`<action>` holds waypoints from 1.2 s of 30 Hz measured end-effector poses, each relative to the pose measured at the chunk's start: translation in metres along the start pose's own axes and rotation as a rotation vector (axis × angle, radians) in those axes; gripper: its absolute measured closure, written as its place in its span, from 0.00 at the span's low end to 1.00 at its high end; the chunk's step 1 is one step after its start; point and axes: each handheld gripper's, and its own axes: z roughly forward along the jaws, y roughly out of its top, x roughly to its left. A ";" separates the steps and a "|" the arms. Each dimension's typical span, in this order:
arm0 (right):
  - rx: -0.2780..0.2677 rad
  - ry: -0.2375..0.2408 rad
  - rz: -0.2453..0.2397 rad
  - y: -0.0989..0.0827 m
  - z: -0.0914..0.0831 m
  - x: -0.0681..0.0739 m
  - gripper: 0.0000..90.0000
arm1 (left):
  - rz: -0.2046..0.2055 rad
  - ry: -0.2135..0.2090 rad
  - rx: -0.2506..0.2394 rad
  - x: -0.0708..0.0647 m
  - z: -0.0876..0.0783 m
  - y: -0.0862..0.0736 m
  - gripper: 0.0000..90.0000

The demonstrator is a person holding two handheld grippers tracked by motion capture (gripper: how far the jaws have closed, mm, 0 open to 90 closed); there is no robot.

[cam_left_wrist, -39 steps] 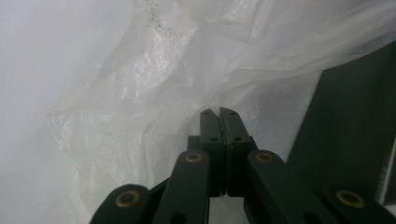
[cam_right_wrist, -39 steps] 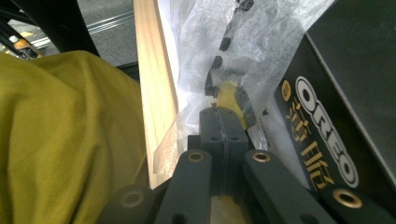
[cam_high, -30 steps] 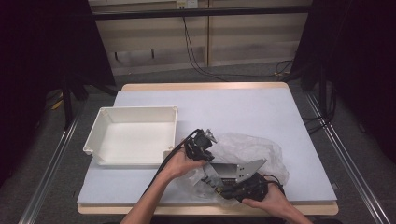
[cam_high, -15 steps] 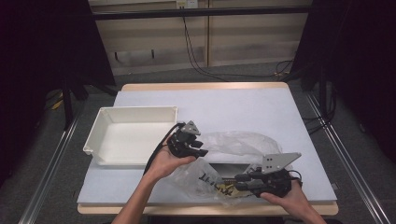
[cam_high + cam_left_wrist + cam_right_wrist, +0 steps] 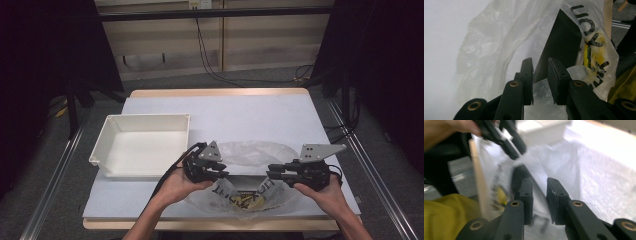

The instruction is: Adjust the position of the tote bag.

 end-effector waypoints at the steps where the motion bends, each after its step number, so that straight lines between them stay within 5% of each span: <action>1: 0.021 -0.013 0.003 -0.004 0.005 -0.004 0.87 | -0.008 -0.001 0.007 0.001 0.004 0.000 0.83; 8: 0.101 -0.053 0.026 -0.012 0.026 -0.020 0.92 | -0.039 -0.009 0.026 0.005 0.019 -0.001 0.84; 11: 0.127 -0.086 0.030 -0.014 0.032 -0.024 0.94 | -0.022 -0.018 0.036 0.000 0.020 -0.004 0.85; 15: 0.174 -0.139 0.040 -0.021 0.033 -0.030 0.94 | 0.064 -0.014 0.082 -0.018 0.010 -0.008 0.83; 22: 0.189 -0.176 0.070 -0.037 0.018 -0.035 0.95 | 0.037 -0.031 0.078 -0.025 -0.005 -0.029 0.82; 36: 0.237 -0.174 0.063 -0.052 0.004 -0.027 0.98 | -0.029 -0.063 0.106 -0.024 0.001 -0.059 0.81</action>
